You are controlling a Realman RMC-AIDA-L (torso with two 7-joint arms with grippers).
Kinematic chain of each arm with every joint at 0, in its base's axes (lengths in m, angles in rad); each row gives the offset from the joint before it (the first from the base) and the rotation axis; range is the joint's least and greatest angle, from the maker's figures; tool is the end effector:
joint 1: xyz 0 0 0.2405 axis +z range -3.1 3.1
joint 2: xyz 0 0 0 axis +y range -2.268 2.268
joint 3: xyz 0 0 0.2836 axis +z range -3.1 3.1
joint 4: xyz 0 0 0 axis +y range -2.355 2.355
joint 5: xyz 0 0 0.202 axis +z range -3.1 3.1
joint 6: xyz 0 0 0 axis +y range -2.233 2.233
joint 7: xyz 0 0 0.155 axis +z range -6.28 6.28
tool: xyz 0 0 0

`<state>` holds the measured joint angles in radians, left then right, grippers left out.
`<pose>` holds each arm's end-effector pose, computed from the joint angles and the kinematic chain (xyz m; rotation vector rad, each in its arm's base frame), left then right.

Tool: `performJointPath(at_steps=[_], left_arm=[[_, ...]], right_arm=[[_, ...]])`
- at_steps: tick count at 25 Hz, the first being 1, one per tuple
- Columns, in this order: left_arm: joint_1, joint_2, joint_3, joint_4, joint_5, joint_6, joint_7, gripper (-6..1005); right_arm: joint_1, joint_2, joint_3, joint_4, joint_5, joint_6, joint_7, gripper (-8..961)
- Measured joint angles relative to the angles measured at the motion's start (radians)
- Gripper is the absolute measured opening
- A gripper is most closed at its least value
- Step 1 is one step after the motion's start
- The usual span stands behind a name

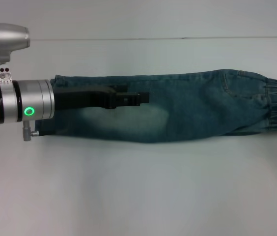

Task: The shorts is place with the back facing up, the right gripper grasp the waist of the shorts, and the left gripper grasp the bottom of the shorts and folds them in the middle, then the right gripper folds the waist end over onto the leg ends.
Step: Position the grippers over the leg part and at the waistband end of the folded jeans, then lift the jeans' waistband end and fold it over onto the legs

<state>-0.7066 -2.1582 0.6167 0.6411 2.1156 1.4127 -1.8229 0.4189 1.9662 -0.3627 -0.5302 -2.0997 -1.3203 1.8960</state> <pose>-0.2209 0.3836 -0.0578 -2.6319 -1.1367 -0.7366 0.3911 0.3287 0.0427 -1.9471 1.5592 0.7417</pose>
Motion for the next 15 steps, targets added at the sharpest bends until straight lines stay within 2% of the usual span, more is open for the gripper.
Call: performJointPath(at_steps=[7, 11, 15], left_arm=[[-0.001, 0.000, 0.000, 0.000, 0.000, 0.000, 0.000, 948], [-0.001, -0.001, 0.001, 0.000, 0.000, 0.000, -0.003, 948], [0.000, -0.003, 0.001, 0.000, 0.000, 0.005, -0.011, 947]], right_arm=[[0.004, 0.000, -0.002, 0.001, 0.000, -0.001, -0.004, 107], [0.007, 0.009, 0.008, -0.003, 0.005, -0.002, -0.035, 36], [0.001, 0.025, 0.037, -0.010, 0.012, -0.002, -0.066, 38]])
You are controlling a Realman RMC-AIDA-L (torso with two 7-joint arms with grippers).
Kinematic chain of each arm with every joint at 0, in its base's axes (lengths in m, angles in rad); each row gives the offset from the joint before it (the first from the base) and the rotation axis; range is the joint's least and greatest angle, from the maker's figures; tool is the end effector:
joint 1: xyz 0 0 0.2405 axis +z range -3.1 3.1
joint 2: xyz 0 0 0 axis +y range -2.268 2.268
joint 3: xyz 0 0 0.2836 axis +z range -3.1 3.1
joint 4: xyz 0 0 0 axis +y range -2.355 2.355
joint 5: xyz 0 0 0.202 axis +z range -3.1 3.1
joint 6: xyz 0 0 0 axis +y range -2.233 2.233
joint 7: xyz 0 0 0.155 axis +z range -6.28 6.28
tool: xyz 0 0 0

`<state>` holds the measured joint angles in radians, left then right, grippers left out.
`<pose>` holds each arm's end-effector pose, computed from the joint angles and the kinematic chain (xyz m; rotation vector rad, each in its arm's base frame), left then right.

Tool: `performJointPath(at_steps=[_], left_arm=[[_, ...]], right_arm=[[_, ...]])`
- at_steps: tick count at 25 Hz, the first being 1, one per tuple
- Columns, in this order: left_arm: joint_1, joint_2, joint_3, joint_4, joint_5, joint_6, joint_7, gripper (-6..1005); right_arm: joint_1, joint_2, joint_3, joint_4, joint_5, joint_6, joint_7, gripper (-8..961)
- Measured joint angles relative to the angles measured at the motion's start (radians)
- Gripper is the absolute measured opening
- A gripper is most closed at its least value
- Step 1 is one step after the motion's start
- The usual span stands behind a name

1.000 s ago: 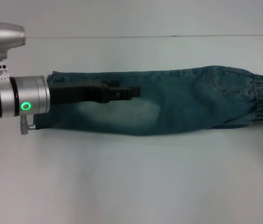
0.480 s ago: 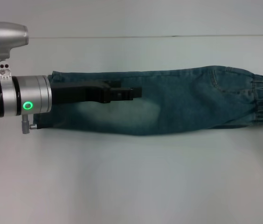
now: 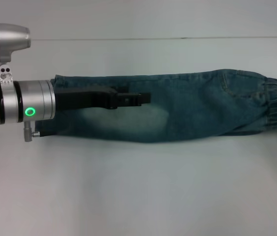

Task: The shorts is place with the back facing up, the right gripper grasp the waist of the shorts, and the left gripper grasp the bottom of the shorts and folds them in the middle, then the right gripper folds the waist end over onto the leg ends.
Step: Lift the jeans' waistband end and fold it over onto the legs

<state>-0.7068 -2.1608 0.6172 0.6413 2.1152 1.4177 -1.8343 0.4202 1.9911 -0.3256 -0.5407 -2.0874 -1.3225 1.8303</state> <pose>-0.2198 0.3825 -0.0589 -2.6340 -1.1536 -0.7431 0.3871 0.3295 0.0389 -1.9520 1.4924 0.7722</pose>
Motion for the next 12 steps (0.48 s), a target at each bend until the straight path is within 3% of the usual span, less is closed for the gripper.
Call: performJointPath(at_steps=[12], left_arm=[[-0.015, -0.002, 0.001, -0.044, -0.002, -0.011, -0.012, 947]], right_arm=[[-0.058, 0.018, 0.014, 0.003, 0.118, -0.004, -0.079, 46]])
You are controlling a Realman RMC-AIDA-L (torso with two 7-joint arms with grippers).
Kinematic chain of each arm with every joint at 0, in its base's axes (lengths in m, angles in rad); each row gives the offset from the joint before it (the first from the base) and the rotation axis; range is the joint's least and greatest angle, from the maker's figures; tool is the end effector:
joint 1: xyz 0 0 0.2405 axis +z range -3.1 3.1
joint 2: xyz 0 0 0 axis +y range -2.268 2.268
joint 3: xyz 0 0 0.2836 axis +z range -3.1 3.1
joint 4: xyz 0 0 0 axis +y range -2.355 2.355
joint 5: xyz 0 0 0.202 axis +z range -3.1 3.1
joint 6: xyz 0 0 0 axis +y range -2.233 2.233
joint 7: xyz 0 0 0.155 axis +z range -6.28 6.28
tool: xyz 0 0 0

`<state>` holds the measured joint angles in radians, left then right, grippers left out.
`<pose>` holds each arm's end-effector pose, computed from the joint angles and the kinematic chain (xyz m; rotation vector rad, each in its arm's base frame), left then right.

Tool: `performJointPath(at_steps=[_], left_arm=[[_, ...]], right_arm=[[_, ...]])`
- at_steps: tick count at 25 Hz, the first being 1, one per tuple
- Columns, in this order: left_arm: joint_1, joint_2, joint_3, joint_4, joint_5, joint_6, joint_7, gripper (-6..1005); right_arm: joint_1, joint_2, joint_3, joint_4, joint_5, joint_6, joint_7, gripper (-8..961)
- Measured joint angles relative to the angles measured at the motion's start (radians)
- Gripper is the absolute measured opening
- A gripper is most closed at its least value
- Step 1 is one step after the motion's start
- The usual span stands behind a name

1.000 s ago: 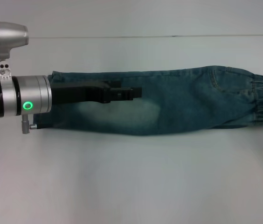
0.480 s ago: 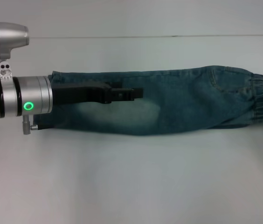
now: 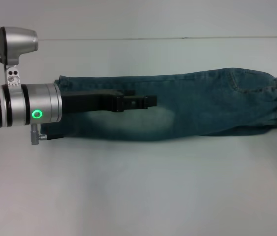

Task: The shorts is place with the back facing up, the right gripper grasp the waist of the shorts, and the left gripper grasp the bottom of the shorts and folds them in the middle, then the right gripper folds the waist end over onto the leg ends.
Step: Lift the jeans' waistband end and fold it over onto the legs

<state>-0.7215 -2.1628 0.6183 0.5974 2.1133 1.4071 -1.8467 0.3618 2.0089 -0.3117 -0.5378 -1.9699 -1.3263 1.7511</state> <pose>-0.2165 0.3809 -0.0681 -2.6414 -1.2075 -0.7543 0.3957 0.3146 0.0442 -1.8651 1.4351 0.8649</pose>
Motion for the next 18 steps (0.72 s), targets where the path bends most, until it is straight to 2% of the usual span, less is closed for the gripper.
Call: performJointPath(at_steps=[8, 13, 18], left_arm=[[-0.041, -0.002, 0.000, -0.056, -0.002, -0.026, 0.002, 902], [-0.069, -0.007, 0.009, -0.099, -0.005, -0.086, 0.011, 868], [-0.078, -0.009, 0.012, -0.139, -0.070, -0.180, 0.018, 835]], right_arm=[[-0.016, 0.001, 0.000, -0.003, 0.031, -0.008, -0.014, 50], [-0.009, -0.002, 0.001, -0.004, 0.033, -0.028, -0.020, 53], [-0.008, -0.009, 0.003, -0.007, 0.048, -0.046, -0.023, 56]])
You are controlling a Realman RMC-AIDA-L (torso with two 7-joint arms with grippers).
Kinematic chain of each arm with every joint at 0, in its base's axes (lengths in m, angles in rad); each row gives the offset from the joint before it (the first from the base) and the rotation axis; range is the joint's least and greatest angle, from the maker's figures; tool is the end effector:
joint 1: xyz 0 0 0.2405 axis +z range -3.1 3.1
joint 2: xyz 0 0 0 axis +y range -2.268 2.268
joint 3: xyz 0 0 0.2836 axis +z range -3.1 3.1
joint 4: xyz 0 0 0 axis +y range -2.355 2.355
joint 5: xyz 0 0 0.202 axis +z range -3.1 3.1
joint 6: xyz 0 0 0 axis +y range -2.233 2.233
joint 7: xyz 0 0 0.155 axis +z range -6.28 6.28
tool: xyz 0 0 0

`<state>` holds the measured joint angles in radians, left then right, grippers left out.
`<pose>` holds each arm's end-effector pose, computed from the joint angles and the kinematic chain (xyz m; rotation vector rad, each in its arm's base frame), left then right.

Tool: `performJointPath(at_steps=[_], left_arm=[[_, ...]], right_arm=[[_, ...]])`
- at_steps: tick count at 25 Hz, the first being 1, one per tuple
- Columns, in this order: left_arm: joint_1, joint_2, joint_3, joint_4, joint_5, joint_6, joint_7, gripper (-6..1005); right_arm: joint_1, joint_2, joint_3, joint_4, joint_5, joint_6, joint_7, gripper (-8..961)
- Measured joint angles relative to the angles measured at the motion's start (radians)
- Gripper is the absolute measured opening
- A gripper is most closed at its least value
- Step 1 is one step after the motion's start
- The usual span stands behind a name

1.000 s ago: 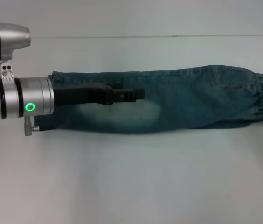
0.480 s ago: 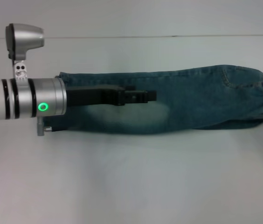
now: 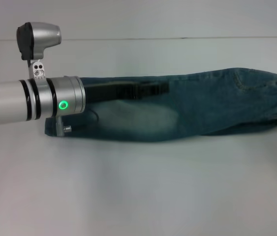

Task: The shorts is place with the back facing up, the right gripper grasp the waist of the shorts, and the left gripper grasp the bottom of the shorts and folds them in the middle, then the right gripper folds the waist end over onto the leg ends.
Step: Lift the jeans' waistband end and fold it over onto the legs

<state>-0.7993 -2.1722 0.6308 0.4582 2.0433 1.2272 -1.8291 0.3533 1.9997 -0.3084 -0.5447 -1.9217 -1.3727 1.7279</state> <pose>-0.2000 0.4009 -0.0936 -2.5486 -1.2676 -0.7834 0.3910 0.3136 0.0549 -1.8740 1.3802 0.9234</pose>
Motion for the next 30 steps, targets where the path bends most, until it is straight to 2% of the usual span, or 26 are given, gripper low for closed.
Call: performJointPath(at_steps=[5, 11, 13, 16, 20, 24, 30], left_arm=[[-0.027, -0.003, 0.037, -0.075, -0.056, -0.178, 0.035, 802], [-0.084, -0.004, 0.118, -0.157, -0.065, -0.309, 0.062, 608], [-0.093, -0.003, 0.139, -0.169, -0.069, -0.325, 0.062, 363], [-0.102, -0.003, 0.166, -0.177, -0.076, -0.335, 0.060, 263], [-0.122, -0.003, 0.181, -0.206, -0.088, -0.356, 0.062, 130], [-0.137, -0.003, 0.182, -0.230, -0.088, -0.373, 0.064, 31], [-0.177, -0.003, 0.183, -0.301, -0.088, -0.418, 0.092, 32]], right_arm=[[0.000, -0.004, 0.000, -0.020, 0.010, -0.022, -0.002, 59], [0.005, 0.002, 0.000, -0.065, 0.010, -0.047, 0.012, 63], [0.009, 0.002, 0.000, -0.080, 0.011, -0.061, 0.022, 64], [0.013, 0.006, 0.000, -0.118, 0.011, -0.079, 0.042, 66], [0.021, 0.022, 0.000, -0.194, 0.011, -0.111, 0.072, 68], [0.037, 0.036, -0.006, -0.259, 0.010, -0.134, 0.102, 71], [0.090, 0.038, -0.018, -0.289, 0.011, -0.167, 0.132, 74]])
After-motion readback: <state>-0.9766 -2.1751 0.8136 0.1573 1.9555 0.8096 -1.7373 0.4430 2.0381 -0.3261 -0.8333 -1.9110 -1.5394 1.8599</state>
